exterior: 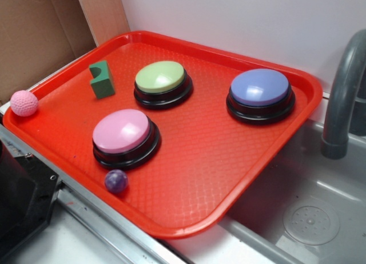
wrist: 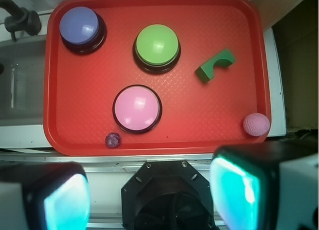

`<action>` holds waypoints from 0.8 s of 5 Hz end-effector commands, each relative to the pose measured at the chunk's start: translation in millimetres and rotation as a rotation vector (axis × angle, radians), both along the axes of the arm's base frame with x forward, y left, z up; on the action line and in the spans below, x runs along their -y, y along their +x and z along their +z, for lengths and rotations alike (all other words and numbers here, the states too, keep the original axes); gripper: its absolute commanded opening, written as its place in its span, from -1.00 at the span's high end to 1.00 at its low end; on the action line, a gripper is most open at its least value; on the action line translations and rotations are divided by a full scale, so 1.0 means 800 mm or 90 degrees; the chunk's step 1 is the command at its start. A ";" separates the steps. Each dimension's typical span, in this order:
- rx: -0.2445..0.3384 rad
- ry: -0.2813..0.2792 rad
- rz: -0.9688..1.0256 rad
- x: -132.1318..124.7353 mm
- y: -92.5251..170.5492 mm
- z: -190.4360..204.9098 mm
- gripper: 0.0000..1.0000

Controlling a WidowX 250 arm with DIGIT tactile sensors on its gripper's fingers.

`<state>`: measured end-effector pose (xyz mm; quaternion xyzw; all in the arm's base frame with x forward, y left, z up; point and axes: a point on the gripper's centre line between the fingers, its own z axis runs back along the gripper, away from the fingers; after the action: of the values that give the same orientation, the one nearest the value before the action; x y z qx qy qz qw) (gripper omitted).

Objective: Push the pink button.

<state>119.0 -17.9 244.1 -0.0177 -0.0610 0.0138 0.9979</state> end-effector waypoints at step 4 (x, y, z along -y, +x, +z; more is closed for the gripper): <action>-0.020 -0.008 -0.088 0.112 0.097 -0.134 -1.00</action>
<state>193.3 -103.4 129.3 -0.0215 -0.0315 -0.0520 0.9979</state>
